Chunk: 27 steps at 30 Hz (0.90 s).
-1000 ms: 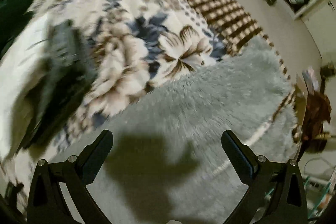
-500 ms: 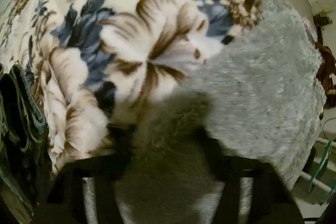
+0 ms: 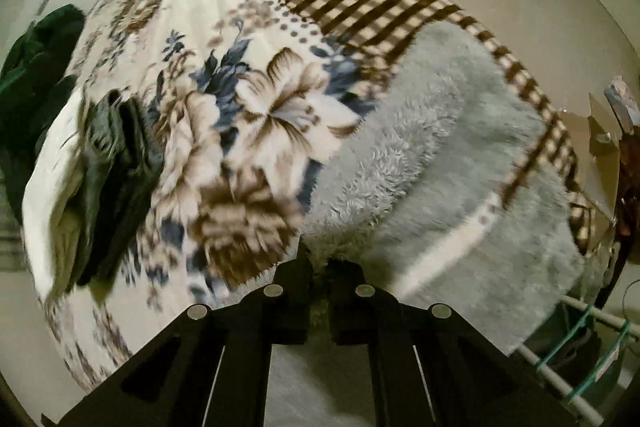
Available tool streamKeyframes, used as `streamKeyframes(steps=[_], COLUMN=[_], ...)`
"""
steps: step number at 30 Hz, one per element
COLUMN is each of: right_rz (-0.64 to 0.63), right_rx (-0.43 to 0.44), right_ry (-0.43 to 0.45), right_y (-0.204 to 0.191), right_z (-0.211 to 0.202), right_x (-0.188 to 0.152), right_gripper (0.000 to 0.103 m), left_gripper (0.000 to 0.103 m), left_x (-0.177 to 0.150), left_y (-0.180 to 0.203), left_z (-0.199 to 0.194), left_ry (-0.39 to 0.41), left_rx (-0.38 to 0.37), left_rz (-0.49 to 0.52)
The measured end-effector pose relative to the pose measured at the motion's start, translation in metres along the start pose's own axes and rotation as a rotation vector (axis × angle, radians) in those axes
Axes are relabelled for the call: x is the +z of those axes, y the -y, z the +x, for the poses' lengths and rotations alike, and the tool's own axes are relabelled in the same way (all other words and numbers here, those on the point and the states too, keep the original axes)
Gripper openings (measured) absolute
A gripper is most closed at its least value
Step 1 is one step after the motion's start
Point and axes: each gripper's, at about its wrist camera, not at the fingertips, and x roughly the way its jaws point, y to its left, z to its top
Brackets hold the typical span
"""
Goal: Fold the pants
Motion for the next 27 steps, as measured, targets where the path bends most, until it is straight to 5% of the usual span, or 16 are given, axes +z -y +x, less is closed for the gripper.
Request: streamKeyframes(steps=[8, 14, 21, 23, 24, 25, 27], right_rz=[-0.059, -0.023, -0.009, 0.023, 0.04, 0.053, 0.058], right_rx=[0.0, -0.074, -0.141, -0.117, -0.097, -0.086, -0.073], right_ry=[-0.052, -0.137, -0.214, -0.259, -0.257, -0.24, -0.182], right_y=[0.091, 0.162, 0.192, 0.204, 0.21, 0.216, 0.22], right_z=[-0.034, 0.002, 0.05, 0.055, 0.051, 0.045, 0.031], right_x=[-0.081, -0.131, -0.154, -0.153, -0.15, -0.147, -0.134], right_gripper=[0.006, 0.006, 0.009, 0.039, 0.048, 0.062, 0.066], left_gripper=[0.006, 0.006, 0.01, 0.016, 0.028, 0.046, 0.081], left_x=[-0.085, -0.135, -0.159, -0.161, -0.161, -0.161, -0.162], left_y=[-0.072, -0.134, -0.174, -0.17, -0.165, -0.16, -0.147], left_z=[-0.045, -0.013, 0.036, 0.033, 0.027, 0.022, 0.012], left_ry=[0.049, -0.011, -0.136, -0.145, -0.139, -0.133, -0.117], left_rx=[0.097, 0.182, 0.197, 0.201, 0.213, 0.218, 0.233], left_rz=[0.025, -0.026, -0.094, -0.088, -0.079, -0.069, -0.035])
